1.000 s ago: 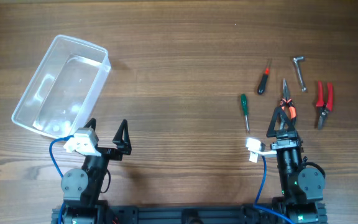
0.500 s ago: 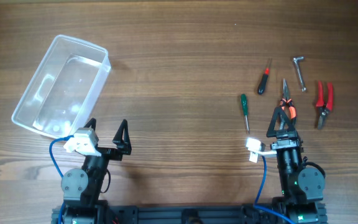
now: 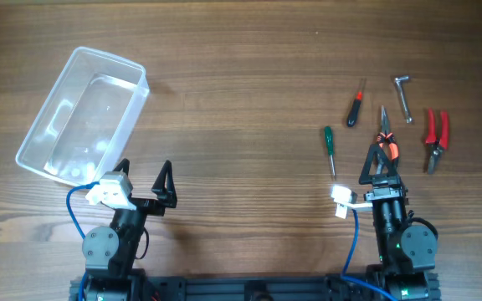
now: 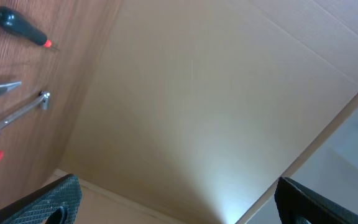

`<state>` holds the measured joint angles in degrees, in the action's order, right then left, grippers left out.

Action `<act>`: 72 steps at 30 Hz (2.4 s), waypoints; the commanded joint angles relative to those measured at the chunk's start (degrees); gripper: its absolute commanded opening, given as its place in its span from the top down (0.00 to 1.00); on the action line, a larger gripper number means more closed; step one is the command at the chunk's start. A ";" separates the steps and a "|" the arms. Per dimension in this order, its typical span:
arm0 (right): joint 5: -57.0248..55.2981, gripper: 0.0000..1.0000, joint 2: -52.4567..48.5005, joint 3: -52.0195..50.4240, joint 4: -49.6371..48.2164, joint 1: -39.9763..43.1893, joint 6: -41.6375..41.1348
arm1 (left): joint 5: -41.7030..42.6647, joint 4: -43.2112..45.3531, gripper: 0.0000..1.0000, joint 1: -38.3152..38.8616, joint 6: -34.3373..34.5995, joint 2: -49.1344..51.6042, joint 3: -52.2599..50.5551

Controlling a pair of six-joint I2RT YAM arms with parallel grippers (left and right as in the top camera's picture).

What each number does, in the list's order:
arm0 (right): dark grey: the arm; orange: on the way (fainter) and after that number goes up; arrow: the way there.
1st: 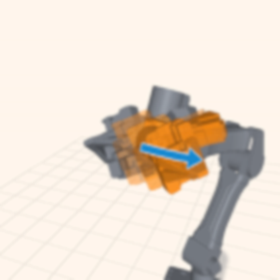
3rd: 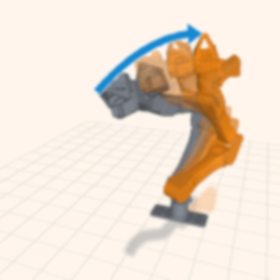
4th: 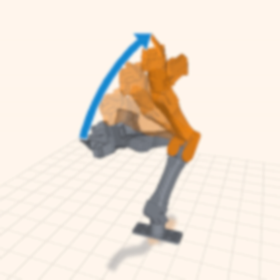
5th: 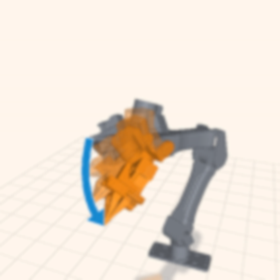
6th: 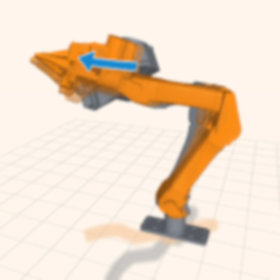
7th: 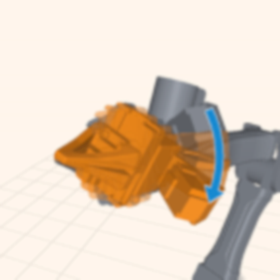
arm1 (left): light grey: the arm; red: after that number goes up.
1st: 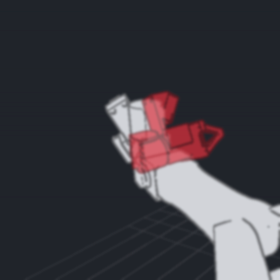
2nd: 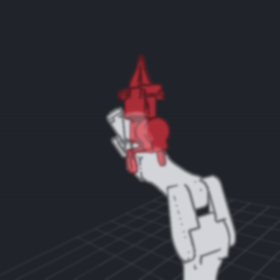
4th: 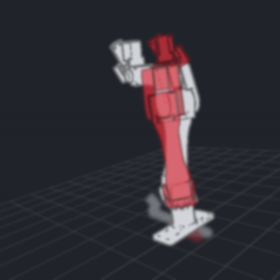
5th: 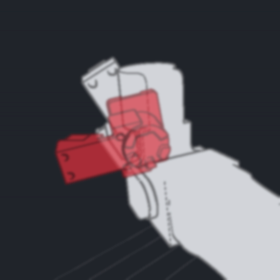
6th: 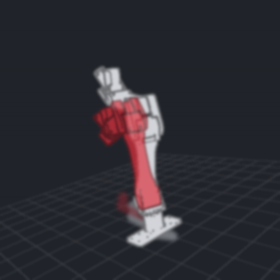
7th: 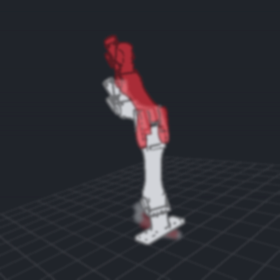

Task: Pack container

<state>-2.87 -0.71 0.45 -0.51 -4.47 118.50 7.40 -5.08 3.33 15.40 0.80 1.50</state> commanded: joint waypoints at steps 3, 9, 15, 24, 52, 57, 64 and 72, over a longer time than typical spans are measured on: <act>1.07 0.00 -6.60 -0.13 -0.07 -0.17 -22.43 | 0.50 0.20 0.00 -0.20 0.50 -0.37 -0.52; 26.05 0.00 -20.59 -0.13 -1.40 -0.20 -21.22 | 0.50 0.20 0.00 -0.20 0.50 -0.37 -0.52; 37.07 0.00 -28.46 -0.13 -1.97 -0.20 0.87 | 0.50 0.20 0.00 -0.20 0.50 -0.37 -0.52; 37.44 0.00 -28.83 -0.13 -2.80 -0.20 3.04 | 0.50 0.20 0.00 -0.20 0.48 -0.37 -0.52; 33.81 0.00 -35.34 -0.13 -4.59 -0.17 -23.43 | 0.50 0.20 0.00 -0.20 0.50 -0.37 -0.52; 32.83 0.00 -35.34 -0.13 -18.58 -0.17 -64.78 | 0.48 0.20 0.00 -0.20 0.48 -0.37 -0.52; 29.86 0.00 -35.34 -0.13 -34.38 -0.17 -113.00 | 0.02 0.17 0.00 -0.20 0.22 -0.37 -0.52; 30.32 0.00 -35.34 -0.13 -43.06 -0.17 -125.83 | -4.28 -0.26 0.00 -0.20 0.09 -0.37 -0.52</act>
<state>27.99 -36.05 0.34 -42.09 -4.47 1.41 5.56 -5.15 3.33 15.40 0.80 1.43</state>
